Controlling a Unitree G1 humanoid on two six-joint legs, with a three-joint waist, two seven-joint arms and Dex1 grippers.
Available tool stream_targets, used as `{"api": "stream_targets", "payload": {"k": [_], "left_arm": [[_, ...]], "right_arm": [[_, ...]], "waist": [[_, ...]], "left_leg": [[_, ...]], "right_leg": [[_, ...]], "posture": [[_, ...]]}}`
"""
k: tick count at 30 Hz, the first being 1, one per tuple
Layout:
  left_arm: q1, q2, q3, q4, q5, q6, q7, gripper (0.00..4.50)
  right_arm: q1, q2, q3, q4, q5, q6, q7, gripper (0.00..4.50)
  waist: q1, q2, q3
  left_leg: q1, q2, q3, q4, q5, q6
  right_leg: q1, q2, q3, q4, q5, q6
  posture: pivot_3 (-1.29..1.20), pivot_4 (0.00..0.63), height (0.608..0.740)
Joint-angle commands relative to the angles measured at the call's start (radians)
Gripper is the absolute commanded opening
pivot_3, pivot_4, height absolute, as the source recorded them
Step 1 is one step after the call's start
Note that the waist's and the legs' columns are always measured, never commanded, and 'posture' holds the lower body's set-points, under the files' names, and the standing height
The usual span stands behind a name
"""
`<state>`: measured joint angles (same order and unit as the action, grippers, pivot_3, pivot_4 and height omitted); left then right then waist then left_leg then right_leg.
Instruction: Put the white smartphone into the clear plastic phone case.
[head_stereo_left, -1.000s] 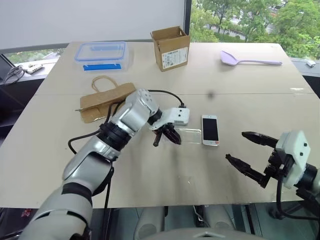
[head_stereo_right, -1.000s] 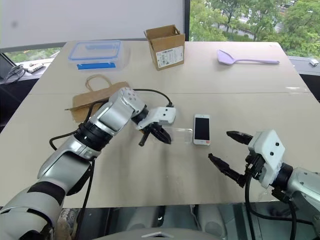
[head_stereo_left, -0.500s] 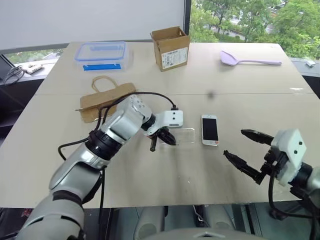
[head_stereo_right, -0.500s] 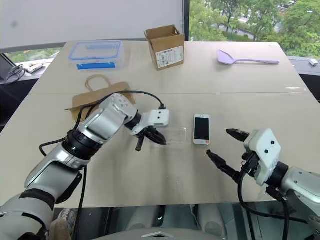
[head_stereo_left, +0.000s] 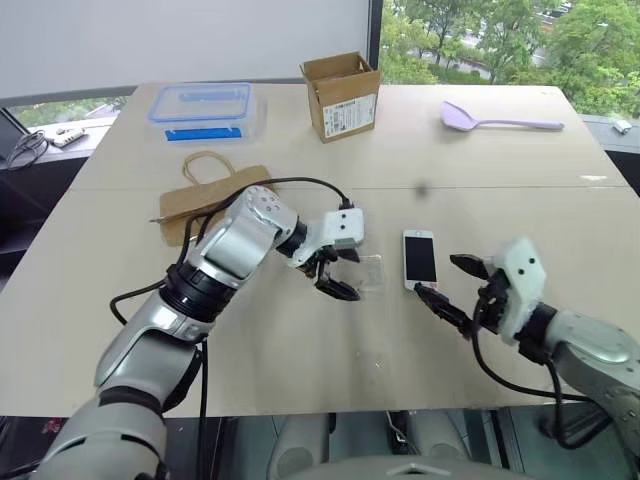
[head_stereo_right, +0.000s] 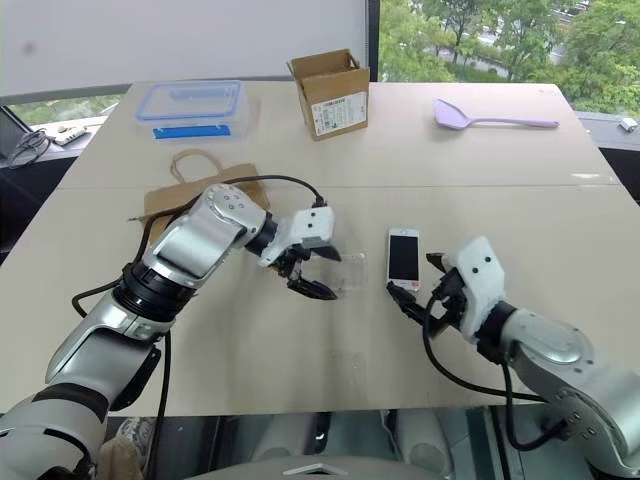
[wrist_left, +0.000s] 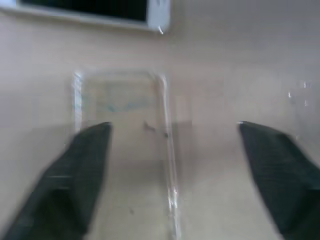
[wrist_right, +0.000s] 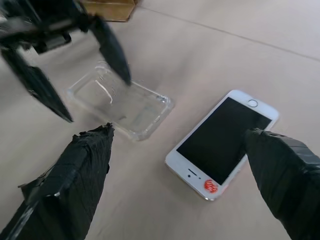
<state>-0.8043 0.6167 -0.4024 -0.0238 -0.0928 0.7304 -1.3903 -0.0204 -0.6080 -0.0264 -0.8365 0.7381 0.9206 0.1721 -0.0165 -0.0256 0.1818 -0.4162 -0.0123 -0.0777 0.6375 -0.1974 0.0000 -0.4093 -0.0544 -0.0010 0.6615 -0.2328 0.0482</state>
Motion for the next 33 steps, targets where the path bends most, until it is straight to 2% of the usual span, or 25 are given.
{"api": "stream_targets", "payload": {"k": [1, 5, 9, 15, 19, 24, 33], "left_arm": [[0.054, 0.000, 0.206, -0.089, -0.163, 0.041, 0.038, 4.44], [0.164, 0.047, 0.295, -0.099, -0.209, -0.075, 0.047, 4.44], [0.265, 0.069, 0.340, -0.092, -0.233, -0.154, 0.061, 4.44], [0.342, 0.058, 0.392, -0.137, -0.335, -0.182, 0.063, 4.44], [0.411, 0.068, 0.437, -0.159, -0.419, -0.192, 0.036, 4.44], [0.479, 0.074, 0.461, -0.203, -0.457, -0.193, 0.081, 4.44], [0.567, 0.083, 0.486, -0.278, -0.490, -0.203, 0.150, 4.44]], "right_arm": [[-0.059, 0.046, 0.057, 0.024, -0.087, 0.052, -0.103, 4.50], [-0.082, 0.093, 0.079, 0.047, -0.119, 0.094, -0.132, 4.50], [-0.091, 0.059, 0.055, 0.070, -0.114, 0.119, -0.069, 4.50], [-0.057, -0.196, -0.014, 0.138, -0.157, 0.036, 0.184, 4.50], [-0.028, -0.264, -0.052, 0.202, -0.135, 0.020, 0.303, 4.50], [-0.049, -0.263, 0.000, 0.305, -0.214, -0.062, 0.367, 4.50], [-0.129, -0.155, 0.128, 0.409, -0.358, -0.213, 0.386, 4.50]], "waist": [[-0.001, 0.000, 0.000], [0.001, 0.001, 0.000], [0.003, 0.001, 0.000], [0.008, 0.001, 0.000], [0.001, 0.001, 0.000], [0.001, 0.001, 0.000], [0.003, 0.001, 0.000]], "left_leg": [[0.000, 0.000, 0.000, 0.000, 0.000, 0.000], [0.000, 0.000, 0.000, -0.001, 0.000, 0.000], [0.000, 0.000, 0.001, -0.001, 0.000, 0.000], [0.000, 0.000, 0.001, 0.000, 0.000, 0.000], [0.001, 0.001, 0.002, -0.002, 0.000, 0.000], [0.002, 0.003, 0.002, -0.002, 0.000, 0.000], [0.001, 0.003, 0.003, -0.001, 0.000, 0.000]], "right_leg": [[0.000, 0.000, 0.001, 0.000, 0.000, 0.000], [0.000, 0.000, 0.000, 0.000, 0.001, 0.001], [0.000, 0.000, 0.001, -0.001, 0.002, 0.002], [0.000, -0.002, 0.001, -0.001, 0.000, -0.001], [0.000, -0.001, 0.001, -0.001, 0.000, -0.001], [0.000, 0.001, 0.001, -0.001, 0.000, -0.001], [0.000, 0.000, 0.002, -0.001, 0.000, 0.000]], "posture": [[0.00, 0.150, 0.740], [0.00, 0.150, 0.740], [0.00, 0.150, 0.740], [0.00, 0.150, 0.740], [0.00, 0.150, 0.740], [0.00, 0.150, 0.740], [0.00, 0.150, 0.740]]}}
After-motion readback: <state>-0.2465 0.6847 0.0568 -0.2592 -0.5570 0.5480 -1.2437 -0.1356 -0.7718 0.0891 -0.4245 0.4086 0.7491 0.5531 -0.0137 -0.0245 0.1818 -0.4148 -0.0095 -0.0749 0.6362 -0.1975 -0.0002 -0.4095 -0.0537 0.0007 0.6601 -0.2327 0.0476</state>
